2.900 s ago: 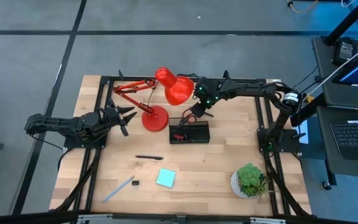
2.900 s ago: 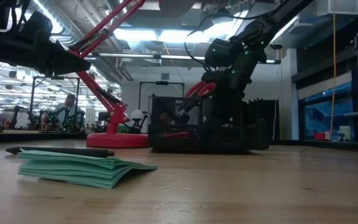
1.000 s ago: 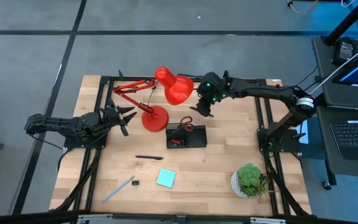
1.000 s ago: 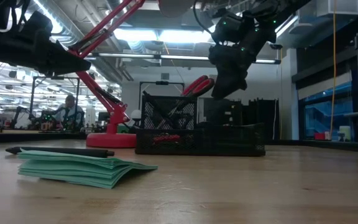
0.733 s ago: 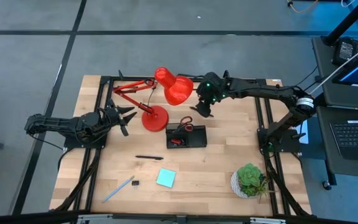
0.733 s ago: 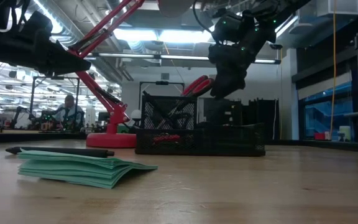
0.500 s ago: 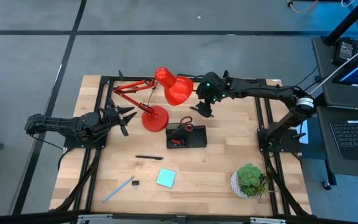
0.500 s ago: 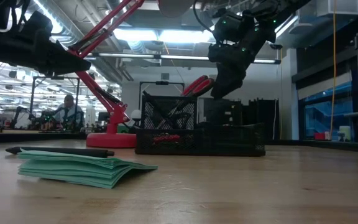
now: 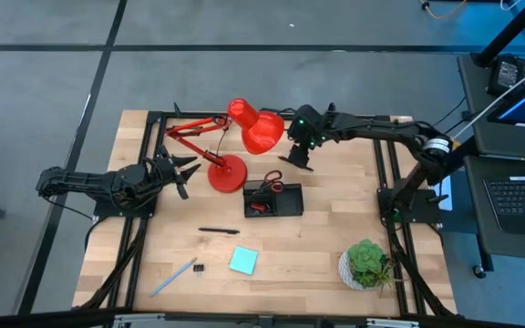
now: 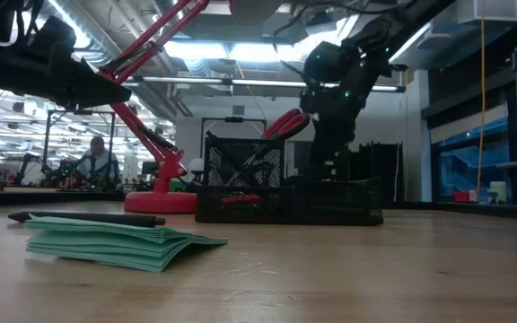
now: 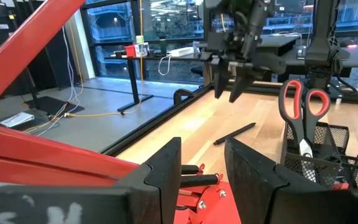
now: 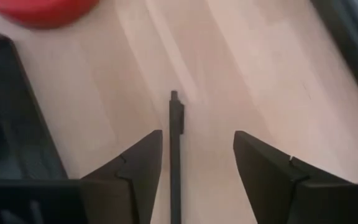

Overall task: Pick and place office supplies into organizer
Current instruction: Put the top black pen into the black desk organizer

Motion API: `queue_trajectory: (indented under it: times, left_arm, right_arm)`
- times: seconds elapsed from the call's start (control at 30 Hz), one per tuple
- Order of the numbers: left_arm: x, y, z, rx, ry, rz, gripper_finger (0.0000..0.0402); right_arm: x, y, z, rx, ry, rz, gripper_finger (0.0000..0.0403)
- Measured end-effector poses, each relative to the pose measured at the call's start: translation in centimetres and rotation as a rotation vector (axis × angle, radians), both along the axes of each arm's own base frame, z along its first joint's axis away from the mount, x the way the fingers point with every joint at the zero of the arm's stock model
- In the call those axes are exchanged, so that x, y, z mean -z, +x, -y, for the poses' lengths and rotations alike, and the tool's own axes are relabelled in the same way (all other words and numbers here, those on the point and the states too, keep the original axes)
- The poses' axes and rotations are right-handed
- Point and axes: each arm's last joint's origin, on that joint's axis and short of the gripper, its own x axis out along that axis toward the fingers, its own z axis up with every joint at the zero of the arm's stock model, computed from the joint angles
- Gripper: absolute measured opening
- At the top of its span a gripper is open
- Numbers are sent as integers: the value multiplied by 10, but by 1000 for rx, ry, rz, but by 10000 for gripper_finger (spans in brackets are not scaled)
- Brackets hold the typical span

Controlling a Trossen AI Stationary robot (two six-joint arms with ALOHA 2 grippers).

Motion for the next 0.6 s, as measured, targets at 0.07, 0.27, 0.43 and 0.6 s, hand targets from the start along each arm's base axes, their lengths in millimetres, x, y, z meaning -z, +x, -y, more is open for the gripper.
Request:
queue_trajectory:
  times: [0.07,0.27,0.43,0.6]
  left_arm:
    - [0,0,0,0,0,0,118]
    - [0,0,0,-2,0,0,118]
    - [0,0,0,-2,0,0,118]
    - [0,0,0,-3,0,0,118]
  right_arm:
    - [6,2,1,-1,6,-10,199]
    - [21,8,4,-26,6,-38,198]
    - [31,12,6,-31,10,-52,198]
    - [39,17,4,-77,-9,-59,198]
